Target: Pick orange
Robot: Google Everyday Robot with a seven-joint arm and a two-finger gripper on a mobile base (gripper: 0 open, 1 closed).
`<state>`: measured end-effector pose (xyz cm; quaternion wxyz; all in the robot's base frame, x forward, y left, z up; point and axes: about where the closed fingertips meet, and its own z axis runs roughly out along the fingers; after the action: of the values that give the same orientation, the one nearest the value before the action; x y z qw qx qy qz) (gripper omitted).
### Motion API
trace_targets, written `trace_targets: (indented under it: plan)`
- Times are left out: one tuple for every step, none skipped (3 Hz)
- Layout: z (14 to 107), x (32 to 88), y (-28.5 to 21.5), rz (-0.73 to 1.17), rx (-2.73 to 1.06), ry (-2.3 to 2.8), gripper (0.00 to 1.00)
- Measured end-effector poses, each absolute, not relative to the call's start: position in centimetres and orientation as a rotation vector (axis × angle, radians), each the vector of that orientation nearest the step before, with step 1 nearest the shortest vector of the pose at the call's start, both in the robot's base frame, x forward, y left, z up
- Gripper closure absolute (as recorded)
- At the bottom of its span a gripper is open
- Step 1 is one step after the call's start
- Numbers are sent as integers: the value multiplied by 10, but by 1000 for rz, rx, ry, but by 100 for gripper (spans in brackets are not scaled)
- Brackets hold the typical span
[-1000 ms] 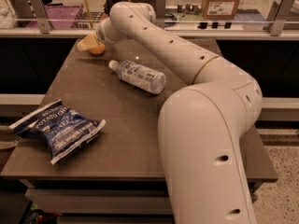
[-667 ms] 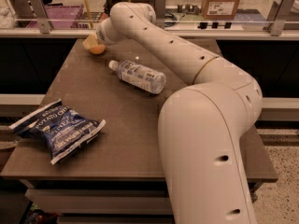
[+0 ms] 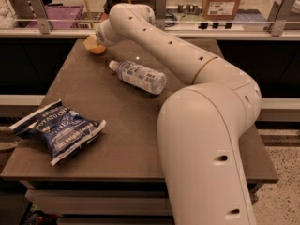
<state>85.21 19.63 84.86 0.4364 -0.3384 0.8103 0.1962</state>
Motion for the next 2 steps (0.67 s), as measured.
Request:
trace_targets:
  plan:
    - [847,852,198,490,-844,2017,100]
    - [847,851,200,499,-854,2022,100]
